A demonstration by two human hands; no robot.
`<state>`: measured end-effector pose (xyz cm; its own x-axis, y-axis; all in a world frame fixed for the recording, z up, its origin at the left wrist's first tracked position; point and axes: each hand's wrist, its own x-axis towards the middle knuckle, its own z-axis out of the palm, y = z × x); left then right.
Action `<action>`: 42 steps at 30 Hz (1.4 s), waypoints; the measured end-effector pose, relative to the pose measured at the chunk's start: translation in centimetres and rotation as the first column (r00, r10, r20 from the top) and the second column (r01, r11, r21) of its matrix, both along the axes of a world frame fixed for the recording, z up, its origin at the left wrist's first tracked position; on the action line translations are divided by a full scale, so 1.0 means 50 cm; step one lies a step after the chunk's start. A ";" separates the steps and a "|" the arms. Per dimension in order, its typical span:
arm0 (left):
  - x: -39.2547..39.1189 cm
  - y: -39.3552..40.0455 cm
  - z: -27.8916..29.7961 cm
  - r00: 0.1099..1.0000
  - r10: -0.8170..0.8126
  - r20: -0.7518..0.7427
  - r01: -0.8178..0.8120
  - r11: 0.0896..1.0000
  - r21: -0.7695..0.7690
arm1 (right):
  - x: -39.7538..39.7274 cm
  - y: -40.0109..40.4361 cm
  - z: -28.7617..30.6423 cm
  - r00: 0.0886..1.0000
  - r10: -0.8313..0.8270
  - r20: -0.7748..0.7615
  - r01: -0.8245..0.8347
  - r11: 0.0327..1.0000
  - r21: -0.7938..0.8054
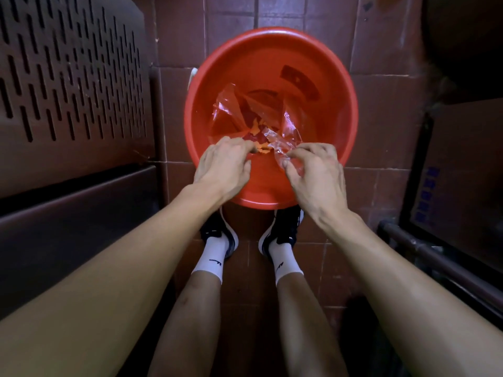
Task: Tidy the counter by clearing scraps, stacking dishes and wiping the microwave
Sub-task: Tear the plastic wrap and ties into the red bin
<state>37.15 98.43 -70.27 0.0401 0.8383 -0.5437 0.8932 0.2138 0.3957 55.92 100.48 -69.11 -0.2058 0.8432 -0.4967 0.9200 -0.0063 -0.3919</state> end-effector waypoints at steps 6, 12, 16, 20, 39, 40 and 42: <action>-0.028 -0.005 0.016 0.997 -0.059 -0.052 0.059 0.998 0.007 | -0.034 -0.004 -0.001 1.000 0.019 0.003 -0.019 1.000 0.002; -0.046 -0.025 0.021 0.967 -0.150 -0.205 0.173 0.980 0.099 | -0.074 -0.003 -0.016 1.000 0.015 0.024 -0.015 1.000 -0.012; -0.058 -0.026 0.015 0.957 -0.200 -0.208 0.221 0.971 0.086 | -0.101 0.009 -0.030 1.000 0.000 0.025 0.000 1.000 -0.022; -0.068 -0.028 0.007 0.959 -0.204 -0.194 0.220 0.973 0.065 | -0.123 0.016 -0.049 0.998 0.044 0.045 -0.043 0.998 -0.035; -0.125 -0.049 -0.031 0.960 -0.195 -0.203 0.217 0.972 0.092 | -0.186 0.024 -0.195 0.999 0.028 0.037 -0.024 0.995 -0.094; -0.123 -0.050 -0.033 0.958 -0.207 -0.198 0.228 0.969 0.092 | -0.183 0.024 -0.204 0.999 0.029 0.043 -0.025 0.995 -0.097; -0.120 -0.050 -0.036 0.954 -0.224 -0.201 0.247 0.965 0.094 | -0.176 0.022 -0.219 0.998 0.037 0.054 -0.031 0.994 -0.101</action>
<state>31.13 95.91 -72.07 0.1511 0.8751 -0.4598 0.9728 -0.0489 0.2266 47.12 101.60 -80.06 -0.2030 0.7814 -0.5901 0.9407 -0.0116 -0.3391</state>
